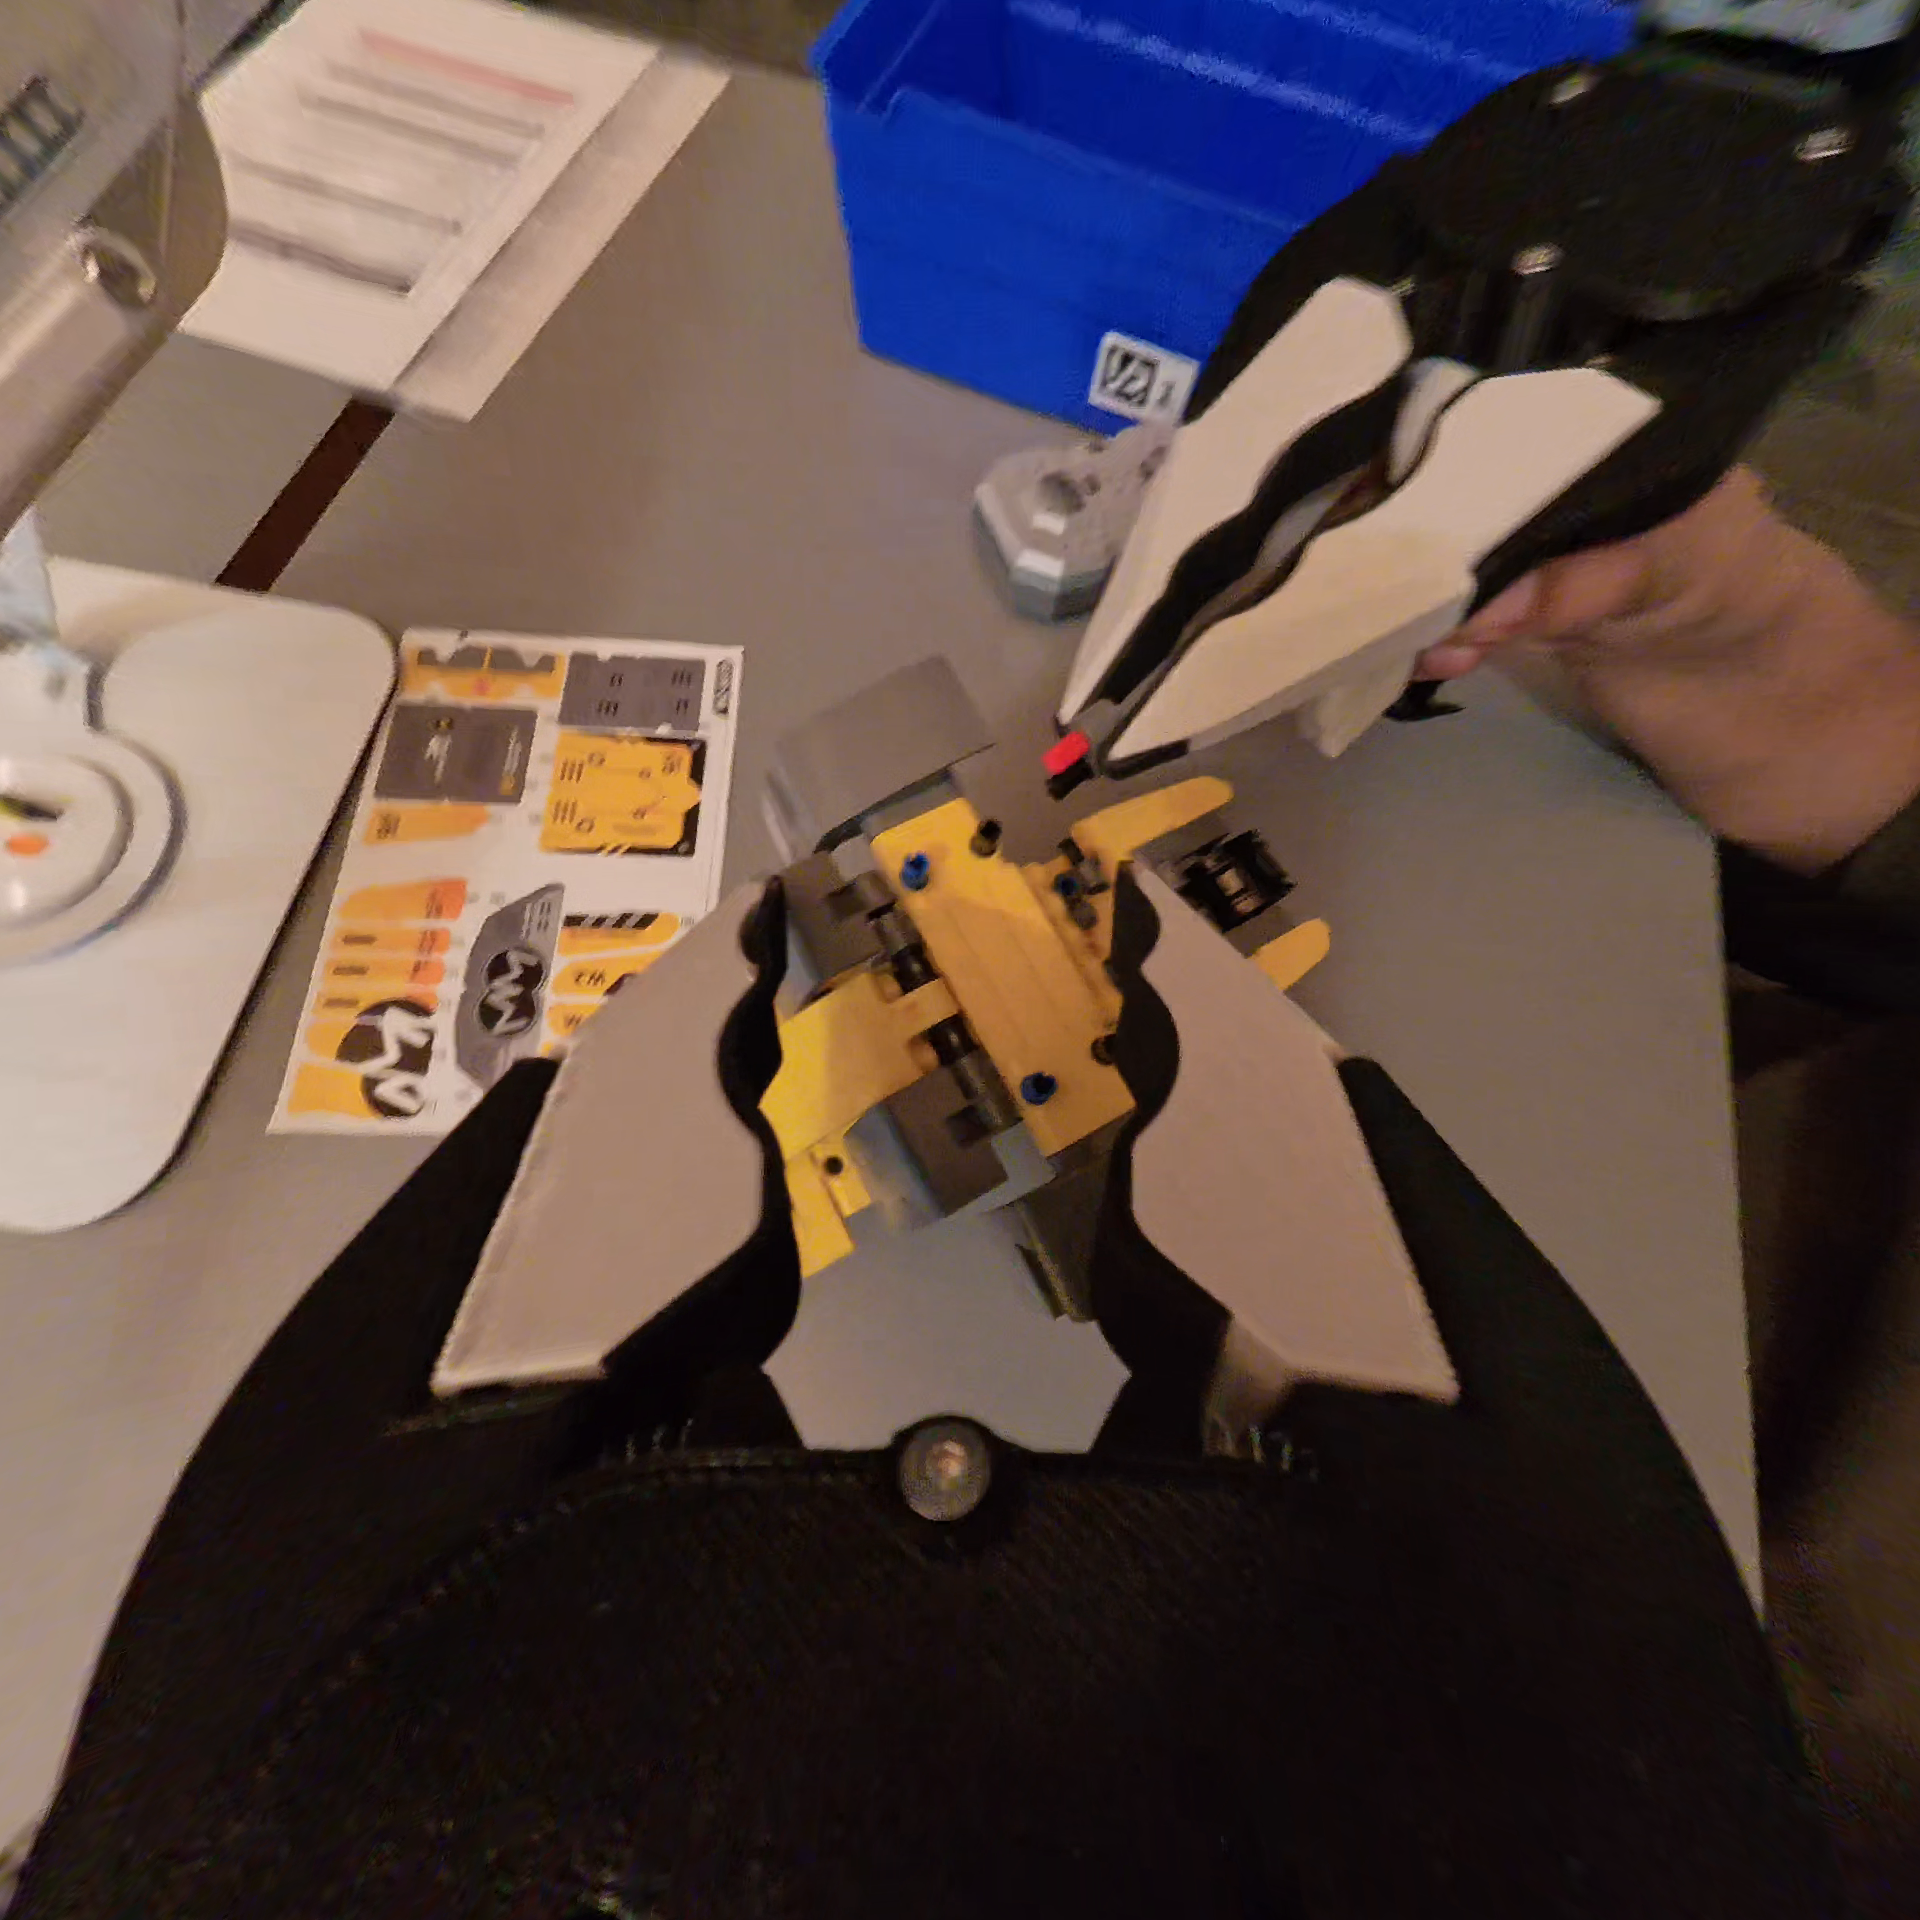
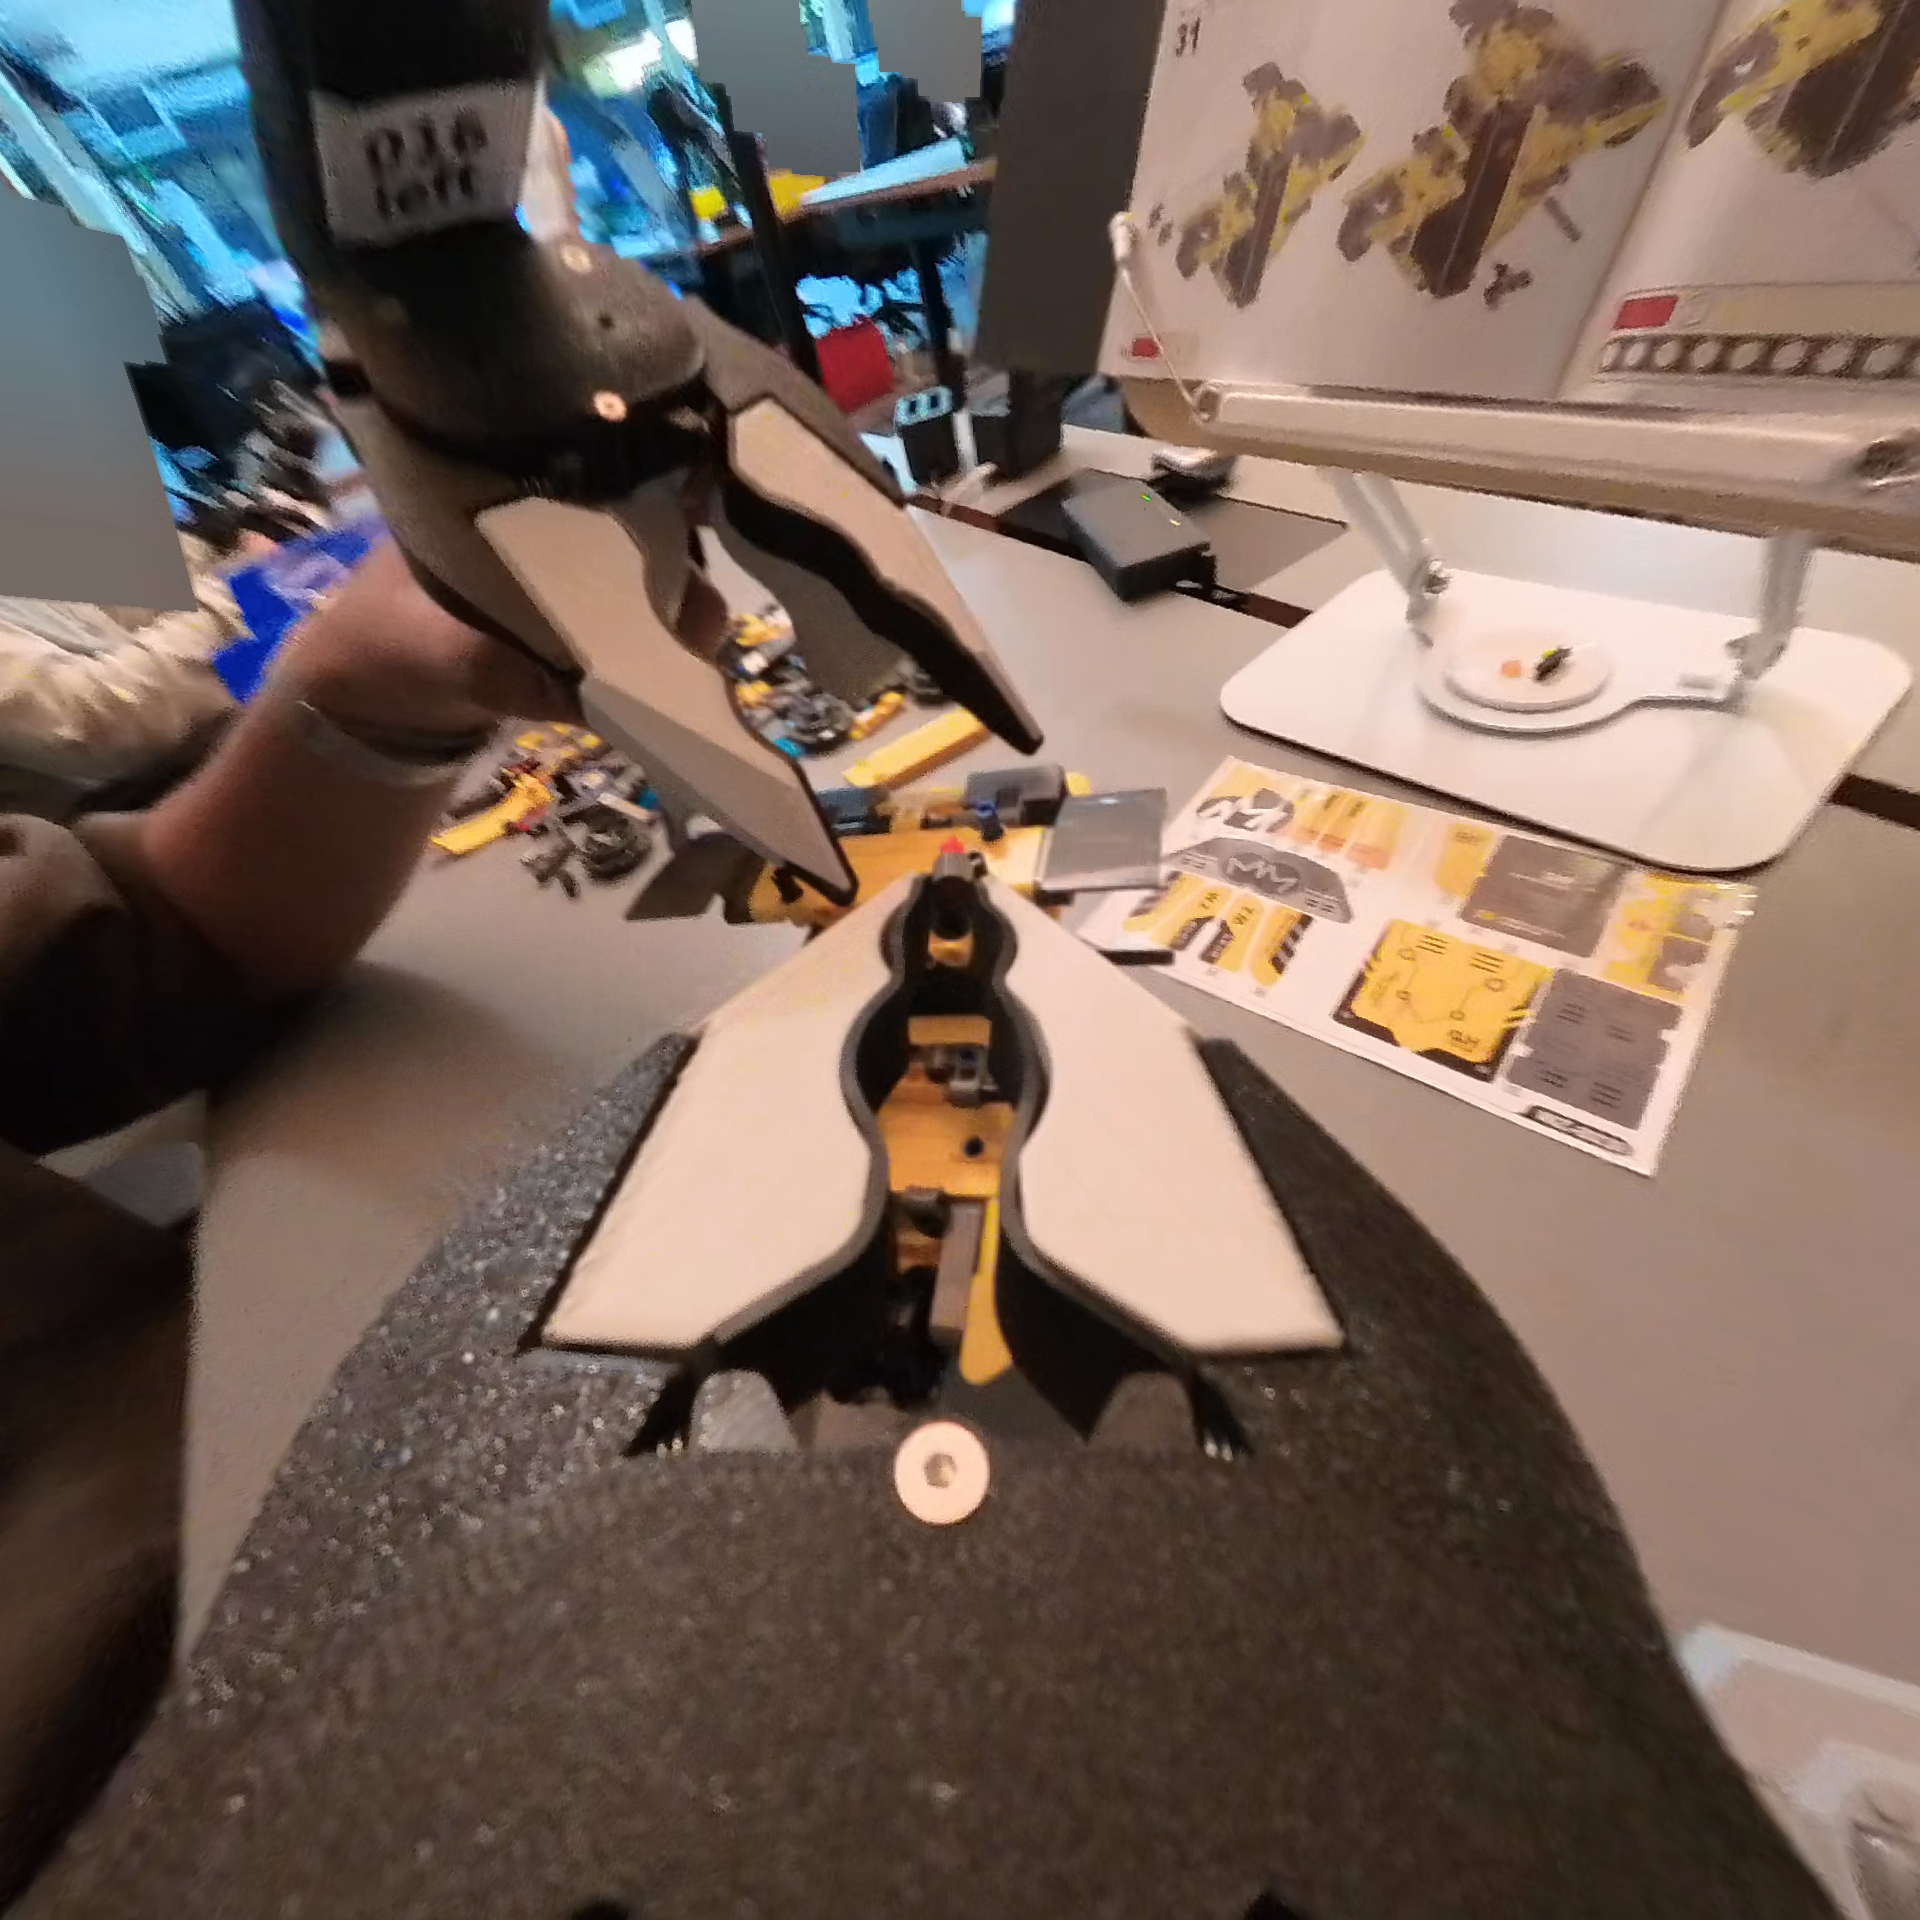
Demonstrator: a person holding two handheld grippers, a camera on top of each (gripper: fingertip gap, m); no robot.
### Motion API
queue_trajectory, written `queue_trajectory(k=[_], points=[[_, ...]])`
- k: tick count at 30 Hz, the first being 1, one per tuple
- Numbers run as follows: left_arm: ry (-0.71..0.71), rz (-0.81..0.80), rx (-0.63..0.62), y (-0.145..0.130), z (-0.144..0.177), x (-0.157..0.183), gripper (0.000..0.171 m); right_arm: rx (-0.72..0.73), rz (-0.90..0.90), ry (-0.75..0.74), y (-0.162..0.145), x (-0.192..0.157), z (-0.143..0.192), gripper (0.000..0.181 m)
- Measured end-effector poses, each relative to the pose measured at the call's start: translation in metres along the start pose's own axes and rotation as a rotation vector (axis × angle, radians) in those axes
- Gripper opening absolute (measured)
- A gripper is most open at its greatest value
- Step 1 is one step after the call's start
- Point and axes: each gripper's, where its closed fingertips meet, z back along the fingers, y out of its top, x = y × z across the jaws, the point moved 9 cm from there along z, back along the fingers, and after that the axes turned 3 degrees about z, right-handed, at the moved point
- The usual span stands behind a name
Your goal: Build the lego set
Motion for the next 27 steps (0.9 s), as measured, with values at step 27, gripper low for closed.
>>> queue_trajectory(k=[27], points=[[-0.046, 0.224, -0.112, -0.013, -0.012, -0.016, 0.064, 0.017, 0.096, -0.048, -0.033, -0.004, -0.012, 0.006]])
